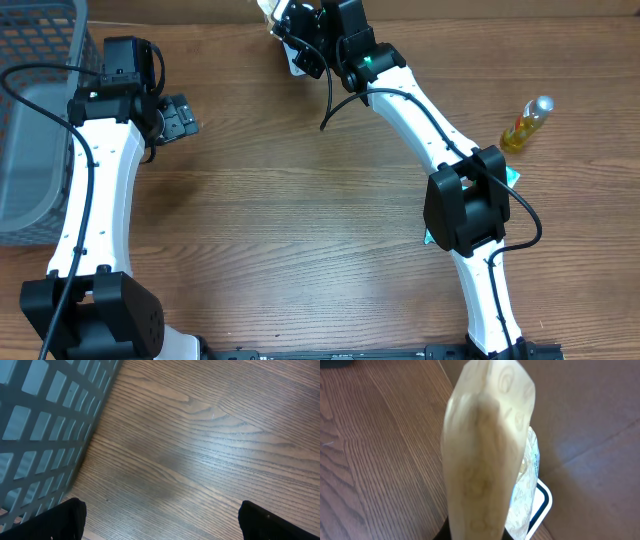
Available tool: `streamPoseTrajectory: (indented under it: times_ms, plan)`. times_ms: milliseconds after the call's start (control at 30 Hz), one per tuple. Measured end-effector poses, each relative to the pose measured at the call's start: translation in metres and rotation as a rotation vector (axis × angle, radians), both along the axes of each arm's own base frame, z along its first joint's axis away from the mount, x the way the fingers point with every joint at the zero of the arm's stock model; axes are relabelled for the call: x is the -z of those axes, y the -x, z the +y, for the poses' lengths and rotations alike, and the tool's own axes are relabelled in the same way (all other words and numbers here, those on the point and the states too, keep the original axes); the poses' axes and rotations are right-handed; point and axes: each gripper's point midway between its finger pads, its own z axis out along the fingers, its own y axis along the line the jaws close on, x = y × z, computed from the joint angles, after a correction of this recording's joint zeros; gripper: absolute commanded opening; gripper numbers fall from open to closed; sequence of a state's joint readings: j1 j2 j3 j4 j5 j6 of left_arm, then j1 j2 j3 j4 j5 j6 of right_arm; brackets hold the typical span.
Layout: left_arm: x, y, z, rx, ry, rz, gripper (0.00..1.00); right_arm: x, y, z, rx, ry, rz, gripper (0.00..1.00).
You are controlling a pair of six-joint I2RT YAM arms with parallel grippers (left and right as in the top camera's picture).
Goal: Scan the item barcode
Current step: 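Hold the bag's back face in front of the scanner window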
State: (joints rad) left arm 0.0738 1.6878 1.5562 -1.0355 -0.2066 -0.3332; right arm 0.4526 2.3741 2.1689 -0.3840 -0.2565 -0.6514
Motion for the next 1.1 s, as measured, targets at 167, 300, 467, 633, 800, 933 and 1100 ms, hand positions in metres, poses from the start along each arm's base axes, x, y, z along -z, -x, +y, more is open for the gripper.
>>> streamPoseTrajectory:
  times_ms: [167,300,467,633,800,933,1100]
  plan:
    - [0.0000,-0.0001,0.0000,0.000,0.000,0.000,1.00,-0.0003,-0.0002,-0.0001,0.011,-0.016,0.014,0.04]
    - [0.0000,-0.0001,0.0000,0.000,0.000,0.000,1.00,0.0000,0.0001,0.0001,0.024,-0.032,0.031,0.04]
    - [0.0000,-0.0001,0.0000,0.000,0.000,0.000,1.00,0.0048,0.0030,-0.0010,0.045,-0.050,0.080,0.04]
    - [0.0000,-0.0001,0.0000,0.000,0.000,0.000,1.00,0.0073,0.0045,-0.0014,0.053,-0.055,0.102,0.04]
    - [0.0000,-0.0001,0.0000,0.000,0.000,0.000,0.99,0.0072,0.0048,-0.0012,0.055,-0.061,0.107,0.04]
    - [0.0000,-0.0001,0.0000,0.000,0.000,0.000,1.00,0.0068,0.0045,-0.0011,0.057,-0.064,0.107,0.04]
    - [0.0000,-0.0001,0.0000,0.000,0.000,0.000,1.00,0.0013,0.0054,-0.0021,0.087,-0.101,0.136,0.04]
